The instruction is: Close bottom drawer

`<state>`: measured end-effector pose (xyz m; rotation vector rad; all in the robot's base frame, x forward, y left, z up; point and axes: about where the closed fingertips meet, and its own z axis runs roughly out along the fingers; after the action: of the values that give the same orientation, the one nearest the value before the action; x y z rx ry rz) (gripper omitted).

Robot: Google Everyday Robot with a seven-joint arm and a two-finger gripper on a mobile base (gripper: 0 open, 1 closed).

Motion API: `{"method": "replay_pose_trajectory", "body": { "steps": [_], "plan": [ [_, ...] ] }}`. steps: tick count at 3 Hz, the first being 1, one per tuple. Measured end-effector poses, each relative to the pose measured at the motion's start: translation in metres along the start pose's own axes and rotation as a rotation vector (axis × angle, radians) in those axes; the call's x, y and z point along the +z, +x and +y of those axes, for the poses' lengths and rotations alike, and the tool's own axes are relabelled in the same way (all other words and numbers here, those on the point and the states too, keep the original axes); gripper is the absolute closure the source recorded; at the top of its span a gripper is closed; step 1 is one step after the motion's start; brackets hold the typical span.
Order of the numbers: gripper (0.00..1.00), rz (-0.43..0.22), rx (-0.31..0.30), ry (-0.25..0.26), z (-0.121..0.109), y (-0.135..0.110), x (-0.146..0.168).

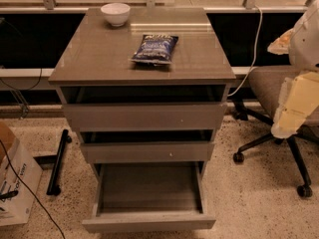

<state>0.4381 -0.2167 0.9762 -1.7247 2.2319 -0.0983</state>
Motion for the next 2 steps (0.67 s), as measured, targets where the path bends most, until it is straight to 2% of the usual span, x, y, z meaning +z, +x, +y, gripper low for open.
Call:
{"method": "replay_pose_trajectory", "body": {
  "steps": [1, 2],
  "plan": [
    [0.01, -0.001, 0.0, 0.003, -0.0002, -0.0003, -0.0006],
    [0.24, -0.004, -0.001, 0.012, -0.0007, -0.0015, -0.0026]
  ]
}}
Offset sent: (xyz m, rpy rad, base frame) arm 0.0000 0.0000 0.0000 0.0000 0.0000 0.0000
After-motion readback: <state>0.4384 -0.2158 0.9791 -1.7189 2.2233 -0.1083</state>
